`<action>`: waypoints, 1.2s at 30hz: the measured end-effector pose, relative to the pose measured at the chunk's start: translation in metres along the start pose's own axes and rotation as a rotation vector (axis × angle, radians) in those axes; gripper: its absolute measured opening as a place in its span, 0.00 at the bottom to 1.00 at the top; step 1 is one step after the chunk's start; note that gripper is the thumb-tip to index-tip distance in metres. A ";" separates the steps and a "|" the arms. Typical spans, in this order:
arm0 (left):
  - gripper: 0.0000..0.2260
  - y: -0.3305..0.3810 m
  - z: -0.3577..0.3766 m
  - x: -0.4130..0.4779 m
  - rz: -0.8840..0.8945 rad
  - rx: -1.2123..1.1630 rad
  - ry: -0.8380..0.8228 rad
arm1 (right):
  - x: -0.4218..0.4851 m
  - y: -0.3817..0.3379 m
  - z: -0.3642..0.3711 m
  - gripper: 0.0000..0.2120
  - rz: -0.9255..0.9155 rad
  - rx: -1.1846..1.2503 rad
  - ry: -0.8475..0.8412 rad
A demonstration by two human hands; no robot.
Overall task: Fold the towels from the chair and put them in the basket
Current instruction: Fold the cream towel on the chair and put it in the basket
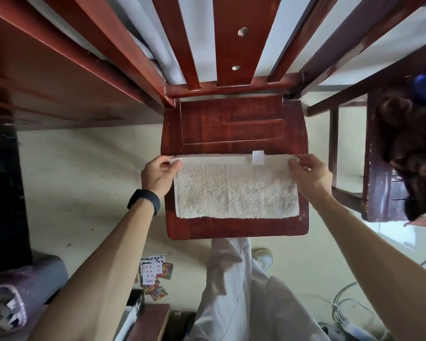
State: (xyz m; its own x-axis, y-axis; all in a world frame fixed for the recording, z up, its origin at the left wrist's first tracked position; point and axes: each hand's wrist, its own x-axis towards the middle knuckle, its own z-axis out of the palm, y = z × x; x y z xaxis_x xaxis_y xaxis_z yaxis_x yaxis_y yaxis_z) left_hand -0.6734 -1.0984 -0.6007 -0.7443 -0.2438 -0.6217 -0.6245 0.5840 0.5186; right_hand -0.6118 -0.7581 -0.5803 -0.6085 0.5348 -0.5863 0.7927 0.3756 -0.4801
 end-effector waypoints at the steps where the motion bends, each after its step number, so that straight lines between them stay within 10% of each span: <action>1: 0.13 0.001 0.002 0.001 0.010 0.010 0.022 | 0.001 -0.001 0.001 0.12 -0.004 -0.010 0.010; 13: 0.22 -0.007 0.037 -0.035 0.407 0.484 0.404 | -0.035 0.026 0.043 0.20 -0.366 -0.363 0.327; 19: 0.32 -0.032 0.080 -0.055 0.595 0.764 0.056 | -0.043 0.035 0.064 0.31 -0.623 -0.730 -0.089; 28: 0.31 -0.046 0.063 -0.021 0.754 0.948 0.017 | -0.020 0.057 0.059 0.33 -0.588 -0.734 -0.074; 36: 0.30 0.086 0.081 0.004 1.201 1.373 -0.200 | -0.119 0.104 0.050 0.35 -0.306 -0.630 -0.016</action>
State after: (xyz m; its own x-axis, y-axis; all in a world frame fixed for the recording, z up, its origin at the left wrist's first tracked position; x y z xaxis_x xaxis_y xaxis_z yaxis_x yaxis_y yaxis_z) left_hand -0.7109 -0.9866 -0.6058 -0.4903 0.7601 -0.4265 0.8501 0.5251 -0.0415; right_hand -0.4584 -0.8204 -0.5929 -0.8041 0.3256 -0.4974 0.4532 0.8772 -0.1584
